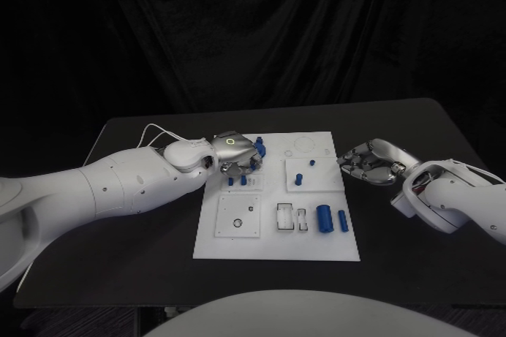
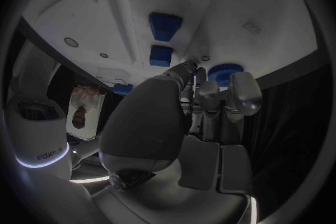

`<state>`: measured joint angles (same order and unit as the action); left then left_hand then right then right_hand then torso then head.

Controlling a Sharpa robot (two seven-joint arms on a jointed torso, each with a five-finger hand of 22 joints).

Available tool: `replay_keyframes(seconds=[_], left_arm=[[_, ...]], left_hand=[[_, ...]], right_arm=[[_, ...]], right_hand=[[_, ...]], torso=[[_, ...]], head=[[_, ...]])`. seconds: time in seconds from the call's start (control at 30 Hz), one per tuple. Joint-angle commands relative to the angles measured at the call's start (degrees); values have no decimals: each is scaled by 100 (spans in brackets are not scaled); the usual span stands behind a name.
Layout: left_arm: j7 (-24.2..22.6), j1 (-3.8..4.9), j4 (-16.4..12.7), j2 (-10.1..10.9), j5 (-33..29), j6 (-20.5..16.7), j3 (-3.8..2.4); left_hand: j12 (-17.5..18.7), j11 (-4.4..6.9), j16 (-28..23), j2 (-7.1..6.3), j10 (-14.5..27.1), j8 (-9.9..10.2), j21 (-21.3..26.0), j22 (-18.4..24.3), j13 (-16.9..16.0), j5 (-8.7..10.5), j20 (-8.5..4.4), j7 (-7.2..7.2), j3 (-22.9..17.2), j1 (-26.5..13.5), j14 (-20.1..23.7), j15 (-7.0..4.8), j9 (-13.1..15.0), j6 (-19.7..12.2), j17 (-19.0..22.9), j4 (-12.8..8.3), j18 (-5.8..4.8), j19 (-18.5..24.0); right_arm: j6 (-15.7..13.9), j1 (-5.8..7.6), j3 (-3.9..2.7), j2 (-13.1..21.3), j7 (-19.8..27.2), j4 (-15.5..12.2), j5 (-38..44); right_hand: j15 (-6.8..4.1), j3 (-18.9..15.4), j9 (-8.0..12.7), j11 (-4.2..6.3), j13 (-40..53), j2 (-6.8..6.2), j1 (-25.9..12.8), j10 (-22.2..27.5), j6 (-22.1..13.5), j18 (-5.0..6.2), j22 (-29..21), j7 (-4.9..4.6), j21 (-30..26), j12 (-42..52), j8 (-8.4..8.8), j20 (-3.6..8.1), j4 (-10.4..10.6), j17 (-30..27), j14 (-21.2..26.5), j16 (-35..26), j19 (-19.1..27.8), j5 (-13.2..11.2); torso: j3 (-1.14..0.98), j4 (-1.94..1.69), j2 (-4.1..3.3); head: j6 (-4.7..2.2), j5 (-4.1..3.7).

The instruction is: Assemble the parts on the task board

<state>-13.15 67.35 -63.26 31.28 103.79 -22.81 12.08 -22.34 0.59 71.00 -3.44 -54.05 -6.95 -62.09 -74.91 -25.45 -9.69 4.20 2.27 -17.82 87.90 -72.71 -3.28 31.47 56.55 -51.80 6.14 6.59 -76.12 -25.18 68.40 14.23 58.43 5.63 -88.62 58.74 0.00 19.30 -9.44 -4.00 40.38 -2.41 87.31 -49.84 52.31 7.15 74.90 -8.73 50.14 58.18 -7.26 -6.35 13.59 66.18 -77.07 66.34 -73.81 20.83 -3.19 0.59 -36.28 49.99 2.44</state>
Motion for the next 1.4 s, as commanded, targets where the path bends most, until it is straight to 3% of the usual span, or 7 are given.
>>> replay_keyframes(seconds=[0.03, 0.23, 0.37, 0.6, 0.87, 1.1, 1.4], left_arm=[[46, 10, -126, 99, 6, -391, -21], [138, 135, -536, 495, 6, -506, -51], [169, 177, -757, 708, 6, -483, -53], [225, 193, -918, 903, 6, -327, -21], [243, 169, -880, 943, 6, -237, -2], [231, 137, -788, 882, 6, -210, 2], [236, 123, -666, 789, 6, -163, 2]], left_hand=[[4, 2, 24, 43, -43, -19, -33, -741, 4, -17, 1, 1, -5, 17, -41, -13, -1, 42, 1, -30, -91, -49], [28, 3, -32, 27, -83, -7, 42, -725, 21, -2, -4, -2, -2, 14, -11, -13, -11, 55, 110, -48, -76, -24], [45, 11, -73, 20, -98, 3, 91, -714, 31, -3, -5, -10, -2, 12, 16, -10, -19, 54, 174, -57, -67, -5], [89, 15, -135, 18, -104, 36, 166, -697, 54, 27, -6, -19, 6, -23, 55, -5, -38, 29, 268, -46, -56, 24], [104, 17, -169, 16, -114, 53, 202, -689, 62, 43, -6, -22, 8, -28, 77, -4, -48, 13, 318, -50, -51, 39], [116, 17, -196, 14, -137, 73, 228, -685, 69, 62, -6, -23, 10, -35, 93, -3, -59, -4, 356, -53, -48, 48], [132, 10, -229, 7, -150, 91, 256, -679, 78, 67, -6, -20, 13, -45, 115, -1, -69, -20, 409, -54, -45, 58]], right_arm=[[6, -14, -2, 10, -36, -6, 5], [15, -18, -2, 10, -37, -4, 5], [15, -23, -2, 5, -24, -5, 5], [27, -48, -2, 8, -9, -14, 5], [37, -69, -2, 12, -3, -21, 5], [46, -76, -2, 11, 4, -29, 5], [51, -77, -2, 9, 2, -30, 5]], right_hand=[[10, 23, 9, -5, -5, 1, 18, 33, 48, 41, 273, 1, -28, -13, 23, 22, 4, -1, 41, -17, 12, 18], [11, 31, 9, -6, -8, 3, 17, 33, 49, 43, 271, 1, -43, -11, 23, 22, 0, -5, 43, -20, 16, 19], [11, 33, 9, -5, -8, 4, 17, 34, 50, 43, 272, 1, -45, -11, 23, 22, -1, -16, 49, -30, 17, 19], [11, 36, 9, -5, -9, 6, 18, 35, 51, 44, 271, 3, -49, -11, 23, 22, -2, -14, 48, -29, 18, 20], [11, 36, 9, -5, -9, 6, 18, 35, 51, 44, 271, 3, -49, -11, 23, 22, -2, -14, 48, -29, 18, 20], [10, 47, 8, -3, -12, 12, 22, 40, 58, 45, 272, 5, -56, -12, 20, 22, -7, -19, 52, -34, 21, 21], [10, 47, 8, -3, -12, 13, 22, 41, 58, 45, 272, 6, -56, -13, 20, 22, -8, -20, 53, -35, 21, 21]], torso=[[5, -6, 2], [6, -15, 6], [2, -36, 17], [-1, -36, 18], [2, -33, 6], [21, -43, 0], [13, -36, -14]], head=[[1, 4], [1, -13], [1, -40], [1, -18], [1, 11], [1, -13], [1, -15]])
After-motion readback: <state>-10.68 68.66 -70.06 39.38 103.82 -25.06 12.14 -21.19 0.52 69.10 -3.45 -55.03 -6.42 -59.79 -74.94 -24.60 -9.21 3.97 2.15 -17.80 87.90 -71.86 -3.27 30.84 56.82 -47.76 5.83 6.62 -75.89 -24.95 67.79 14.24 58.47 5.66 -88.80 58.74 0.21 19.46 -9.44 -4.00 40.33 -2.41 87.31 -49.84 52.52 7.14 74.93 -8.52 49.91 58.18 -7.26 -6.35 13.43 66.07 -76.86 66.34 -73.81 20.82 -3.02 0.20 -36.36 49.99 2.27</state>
